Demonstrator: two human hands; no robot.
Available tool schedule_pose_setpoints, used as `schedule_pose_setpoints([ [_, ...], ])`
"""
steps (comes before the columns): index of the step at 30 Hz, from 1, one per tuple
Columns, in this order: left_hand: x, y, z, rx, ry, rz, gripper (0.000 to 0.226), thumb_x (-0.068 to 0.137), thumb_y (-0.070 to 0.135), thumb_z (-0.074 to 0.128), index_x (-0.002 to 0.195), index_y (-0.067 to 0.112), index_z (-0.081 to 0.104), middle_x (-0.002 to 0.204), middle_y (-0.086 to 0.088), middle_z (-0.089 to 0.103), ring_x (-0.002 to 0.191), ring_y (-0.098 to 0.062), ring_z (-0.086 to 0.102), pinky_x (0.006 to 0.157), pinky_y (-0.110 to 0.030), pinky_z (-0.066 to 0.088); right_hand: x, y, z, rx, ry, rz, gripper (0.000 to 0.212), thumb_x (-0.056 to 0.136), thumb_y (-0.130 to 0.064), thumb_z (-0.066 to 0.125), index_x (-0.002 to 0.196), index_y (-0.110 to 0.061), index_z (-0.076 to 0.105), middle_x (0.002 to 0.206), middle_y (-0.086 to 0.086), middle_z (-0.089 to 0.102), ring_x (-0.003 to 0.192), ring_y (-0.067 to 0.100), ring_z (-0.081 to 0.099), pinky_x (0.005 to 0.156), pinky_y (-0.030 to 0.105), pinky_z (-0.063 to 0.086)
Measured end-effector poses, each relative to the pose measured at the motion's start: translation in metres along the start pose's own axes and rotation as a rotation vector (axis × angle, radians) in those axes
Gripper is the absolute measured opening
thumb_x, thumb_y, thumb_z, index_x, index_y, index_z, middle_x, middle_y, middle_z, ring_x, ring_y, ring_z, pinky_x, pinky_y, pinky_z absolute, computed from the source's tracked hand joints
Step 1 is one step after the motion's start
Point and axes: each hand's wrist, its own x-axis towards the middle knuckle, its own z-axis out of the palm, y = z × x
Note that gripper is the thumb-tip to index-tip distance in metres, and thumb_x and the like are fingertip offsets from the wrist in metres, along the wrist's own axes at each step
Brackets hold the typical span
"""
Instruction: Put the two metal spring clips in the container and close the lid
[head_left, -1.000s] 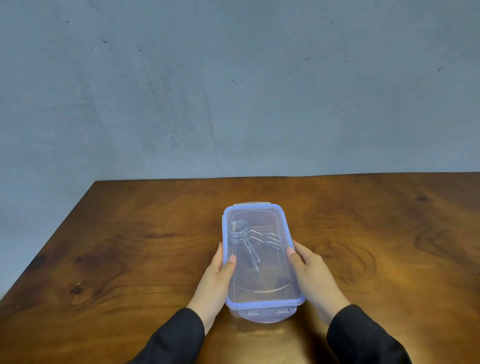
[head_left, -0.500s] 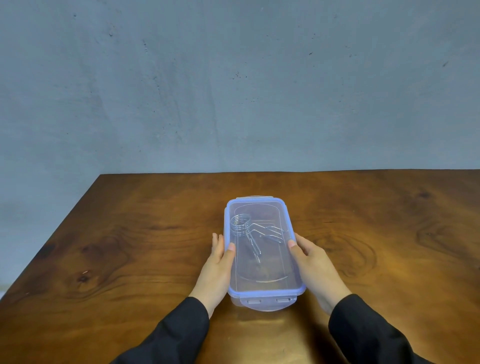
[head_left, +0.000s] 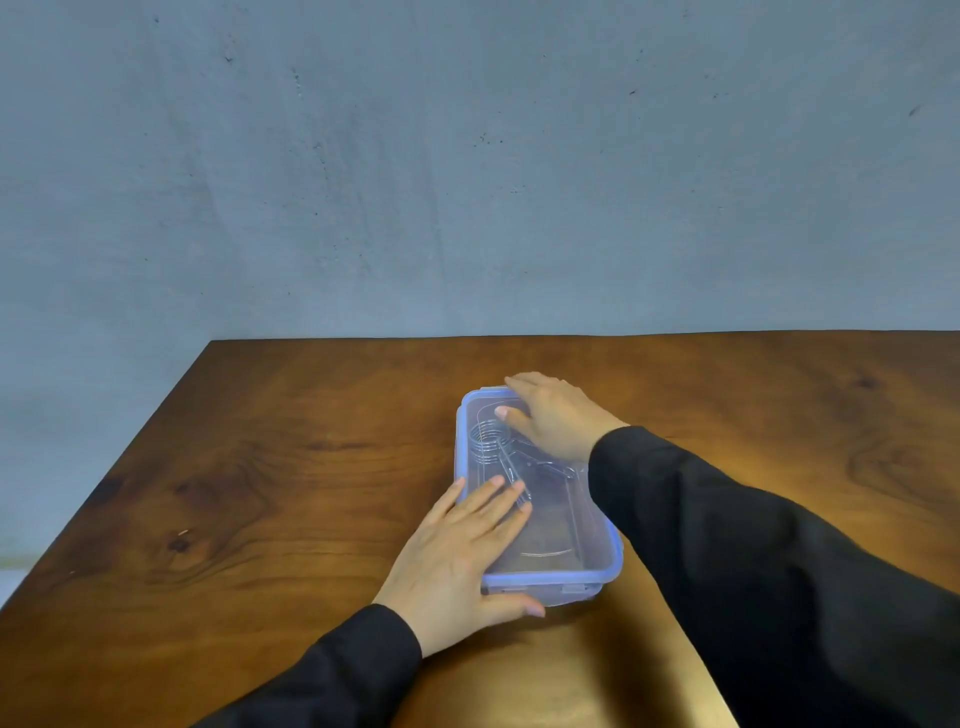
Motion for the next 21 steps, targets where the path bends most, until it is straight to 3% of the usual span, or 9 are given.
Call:
schedule_pose_setpoints([
  [3,0.001,-0.001,0.003,0.034,0.054,0.031,0.091,0.083,0.083,0.04,0.146,0.018,0.045,0.156,0.003,0.042,0.147,-0.015,0.031,0.116,-0.045,0.015,0.009,0.002,0.014,-0.084,0.084,0.023,0.058,0.103,-0.054,0.033,0.148,-0.02,0.045,0.149,0.003,0.051,0.135,0.027,0.045,0.113,0.047,0.03],
  [8,0.001,-0.003,0.01,0.126,0.111,0.071,0.077,0.087,0.075,0.042,0.138,0.019,0.057,0.147,0.003,0.055,0.14,-0.015,0.045,0.115,-0.045,0.022,0.013,0.001,0.026,-0.103,0.189,0.052,0.056,0.102,-0.058,0.029,0.14,-0.023,0.053,0.138,0.0,0.06,0.126,0.023,0.052,0.107,0.046,0.036],
  [12,0.002,-0.004,0.011,0.156,0.127,0.112,0.068,0.089,0.069,0.046,0.135,0.02,0.061,0.143,0.003,0.059,0.137,-0.014,0.049,0.118,-0.048,0.034,0.015,-0.001,0.025,-0.098,0.183,0.066,0.054,0.102,-0.057,0.029,0.136,-0.023,0.054,0.131,0.0,0.064,0.12,0.022,0.054,0.106,0.047,0.036],
  [21,0.003,-0.007,0.013,0.146,0.158,0.13,0.067,0.087,0.068,0.053,0.132,0.02,0.063,0.141,0.003,0.06,0.135,-0.015,0.051,0.115,-0.053,0.034,0.016,-0.001,0.025,-0.099,0.189,0.075,0.054,0.102,-0.057,0.027,0.136,-0.025,0.054,0.131,-0.001,0.063,0.12,0.022,0.055,0.106,0.046,0.037],
])
